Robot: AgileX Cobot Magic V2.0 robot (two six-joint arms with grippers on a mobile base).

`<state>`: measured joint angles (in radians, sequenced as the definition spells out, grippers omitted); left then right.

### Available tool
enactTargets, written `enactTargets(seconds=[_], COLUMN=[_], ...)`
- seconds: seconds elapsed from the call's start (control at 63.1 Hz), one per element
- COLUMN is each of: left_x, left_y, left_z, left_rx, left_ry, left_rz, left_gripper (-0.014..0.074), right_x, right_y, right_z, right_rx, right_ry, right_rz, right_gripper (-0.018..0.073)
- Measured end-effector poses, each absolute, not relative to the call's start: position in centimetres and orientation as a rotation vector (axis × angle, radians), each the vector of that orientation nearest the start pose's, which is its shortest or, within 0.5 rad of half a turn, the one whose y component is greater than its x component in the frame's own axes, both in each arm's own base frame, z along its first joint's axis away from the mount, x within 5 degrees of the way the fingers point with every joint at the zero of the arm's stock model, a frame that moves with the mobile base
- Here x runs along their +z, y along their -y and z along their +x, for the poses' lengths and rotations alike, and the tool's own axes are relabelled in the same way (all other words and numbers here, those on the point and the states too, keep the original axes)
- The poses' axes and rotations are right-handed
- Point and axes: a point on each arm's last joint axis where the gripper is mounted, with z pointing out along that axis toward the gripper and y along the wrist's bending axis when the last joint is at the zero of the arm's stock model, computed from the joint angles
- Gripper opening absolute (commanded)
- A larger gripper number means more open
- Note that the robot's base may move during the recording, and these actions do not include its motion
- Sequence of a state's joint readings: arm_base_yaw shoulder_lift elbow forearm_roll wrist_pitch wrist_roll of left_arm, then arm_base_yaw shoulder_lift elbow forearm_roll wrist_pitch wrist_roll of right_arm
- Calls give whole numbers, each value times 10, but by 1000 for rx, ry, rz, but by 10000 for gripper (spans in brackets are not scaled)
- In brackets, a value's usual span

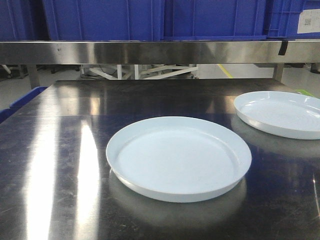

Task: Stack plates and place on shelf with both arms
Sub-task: 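Move the right gripper to the rim of the other plate and grip it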

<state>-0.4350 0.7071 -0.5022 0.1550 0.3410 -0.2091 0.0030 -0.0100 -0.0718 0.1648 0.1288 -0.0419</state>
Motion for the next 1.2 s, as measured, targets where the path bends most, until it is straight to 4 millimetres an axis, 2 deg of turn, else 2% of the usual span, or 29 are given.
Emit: enactTargets(seconds=[0.063,0.174,0.301,0.412,0.555,0.697,0.792,0.872,0.983,1.125,1.205], left_x=[288,288,288,289,289,289,289,289,289,289,289], left_y=[56,56,56,56,57,57,57,57,57,57,57], left_z=[131,130,131,131,131,131,131,131,131,131,131], left_rx=[-269,-272,-276,-279,-282,-282,-282,-282,-282,-282,-282], left_ry=[-1983,-1972,-1964,-1956,-1952,-1950,-1950,-1950,-1950,-1950,-1950], left_rz=[343,344,342,341,340,340,340,340,340,340,340], left_gripper=[84,84,84,84,84,84,84,84,84,84,84], right_x=[241,280,324,360,392,397,389,381,364,348,343], right_y=[-3,-4,-6,-8,-11,-12,-11,-9,-7,-6,-5], right_z=[48,40,48,75,117,169,205,225,246,266,273], right_rx=[120,131,141,152,167,178,150,122,95,84,78], right_ry=[-1513,-1524,-1633,-1794,-2029,-2279,-2415,-2469,-2538,-2574,-2570], right_rz=[67,48,32,20,-1,-15,-23,-27,-25,-23,-21], right_gripper=[56,56,56,56,56,60,60,87,206,424,475])
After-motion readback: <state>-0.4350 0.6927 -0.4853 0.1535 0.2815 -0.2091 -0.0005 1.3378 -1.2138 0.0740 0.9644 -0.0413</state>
